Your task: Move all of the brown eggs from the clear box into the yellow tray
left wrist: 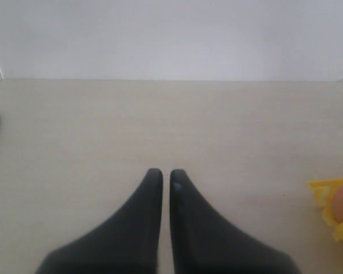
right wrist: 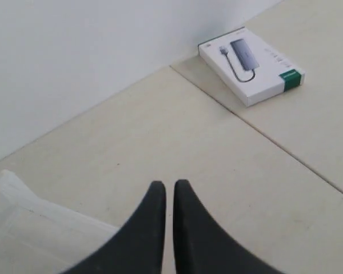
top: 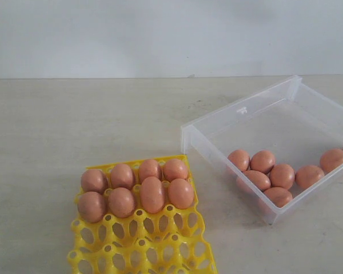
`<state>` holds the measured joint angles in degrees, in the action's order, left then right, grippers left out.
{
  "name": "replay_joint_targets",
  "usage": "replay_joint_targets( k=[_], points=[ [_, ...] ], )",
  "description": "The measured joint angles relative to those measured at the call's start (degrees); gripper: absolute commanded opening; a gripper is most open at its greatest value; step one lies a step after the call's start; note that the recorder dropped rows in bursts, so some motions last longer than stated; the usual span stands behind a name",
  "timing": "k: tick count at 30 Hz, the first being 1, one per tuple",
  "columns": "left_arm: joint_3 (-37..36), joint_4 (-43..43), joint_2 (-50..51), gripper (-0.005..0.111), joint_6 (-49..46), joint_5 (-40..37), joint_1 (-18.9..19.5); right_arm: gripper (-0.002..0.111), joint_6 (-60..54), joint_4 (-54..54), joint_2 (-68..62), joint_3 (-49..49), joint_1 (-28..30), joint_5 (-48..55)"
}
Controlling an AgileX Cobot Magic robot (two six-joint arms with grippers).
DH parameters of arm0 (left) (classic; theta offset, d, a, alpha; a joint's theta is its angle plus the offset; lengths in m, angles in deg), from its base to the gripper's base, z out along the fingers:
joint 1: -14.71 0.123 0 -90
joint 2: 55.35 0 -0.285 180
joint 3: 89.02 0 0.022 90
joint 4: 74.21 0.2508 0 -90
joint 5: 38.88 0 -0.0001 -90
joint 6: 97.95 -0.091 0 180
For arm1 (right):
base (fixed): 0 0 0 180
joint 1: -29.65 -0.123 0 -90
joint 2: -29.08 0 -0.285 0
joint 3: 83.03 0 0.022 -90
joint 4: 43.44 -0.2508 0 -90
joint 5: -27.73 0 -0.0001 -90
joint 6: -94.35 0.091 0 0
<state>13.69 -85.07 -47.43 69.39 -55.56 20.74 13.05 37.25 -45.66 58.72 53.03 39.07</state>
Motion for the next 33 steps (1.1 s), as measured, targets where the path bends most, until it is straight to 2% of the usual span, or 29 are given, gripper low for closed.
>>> replay_joint_targets(
  k=[4,7,12,14,20,23,27,29,33],
  points=[
    [0.0,0.0,0.0,0.004,0.0,0.0,0.0,0.0,4.4,8.15,0.63,0.65,0.0,-2.18],
    [0.0,0.0,0.0,0.004,0.0,0.0,0.0,0.0,2.53,15.0,1.2,1.79,0.0,-12.83],
    [0.0,0.0,0.0,0.004,0.0,0.0,0.0,0.0,-21.55,18.08,1.43,2.13,0.0,-41.8],
    [0.0,0.0,0.0,0.004,0.0,0.0,0.0,0.0,-26.16,18.61,1.43,2.13,0.0,-51.48],
    [0.0,0.0,0.0,0.004,0.0,0.0,0.0,0.0,-26.14,19.12,1.43,2.17,0.0,-55.5],
    [0.0,0.0,0.0,0.004,0.0,0.0,0.0,0.0,-23.89,19.21,1.43,2.27,0.0,-51.84],
    [0.0,0.0,0.0,0.004,0.0,0.0,0.0,0.0,-21.57,19.49,1.43,2.27,0.0,-31.02],
    [0.0,0.0,0.0,0.004,0.0,0.0,0.0,0.0,-12.89,15.87,1.43,2.27,0.0,-22.05],
    [0.0,0.0,0.0,0.004,0.0,0.0,0.0,0.0,4.46,7.77,1.43,2.27,0.0,-16.3]
  ],
)
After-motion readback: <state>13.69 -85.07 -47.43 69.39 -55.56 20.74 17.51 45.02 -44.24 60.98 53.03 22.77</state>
